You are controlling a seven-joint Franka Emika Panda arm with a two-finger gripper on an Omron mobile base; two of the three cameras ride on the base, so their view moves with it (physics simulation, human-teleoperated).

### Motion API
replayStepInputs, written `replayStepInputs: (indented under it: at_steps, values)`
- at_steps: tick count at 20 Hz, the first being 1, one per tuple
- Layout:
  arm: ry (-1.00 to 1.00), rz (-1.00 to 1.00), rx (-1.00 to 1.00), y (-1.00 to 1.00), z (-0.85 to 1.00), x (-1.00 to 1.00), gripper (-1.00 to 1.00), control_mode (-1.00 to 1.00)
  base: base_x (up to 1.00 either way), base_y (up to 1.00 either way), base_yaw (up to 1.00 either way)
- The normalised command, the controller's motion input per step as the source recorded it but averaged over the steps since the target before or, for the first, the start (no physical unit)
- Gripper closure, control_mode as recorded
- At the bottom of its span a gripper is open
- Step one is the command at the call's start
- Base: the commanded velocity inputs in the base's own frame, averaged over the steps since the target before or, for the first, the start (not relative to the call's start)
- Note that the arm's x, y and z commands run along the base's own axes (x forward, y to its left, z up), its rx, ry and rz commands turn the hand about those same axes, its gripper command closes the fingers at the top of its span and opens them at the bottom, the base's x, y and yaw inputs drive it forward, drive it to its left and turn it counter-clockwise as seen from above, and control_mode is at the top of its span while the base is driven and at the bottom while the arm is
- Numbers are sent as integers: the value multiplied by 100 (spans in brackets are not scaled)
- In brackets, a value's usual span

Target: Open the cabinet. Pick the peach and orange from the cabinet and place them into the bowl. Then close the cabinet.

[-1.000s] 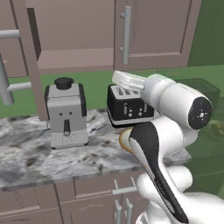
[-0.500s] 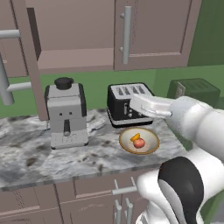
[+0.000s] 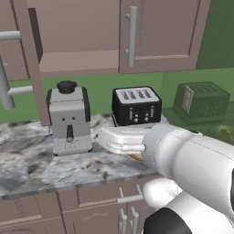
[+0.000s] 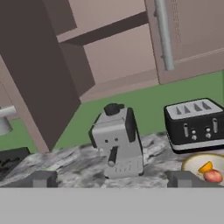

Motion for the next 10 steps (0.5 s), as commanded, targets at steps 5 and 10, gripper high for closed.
replayStepInputs:
  at_steps: [5,10]
  values:
    - [4,-1,-14,76,0,8,-100,-100,0,0,0]
    - [-8,-6,-11,44,0,17,-100,-100,0,0,0]
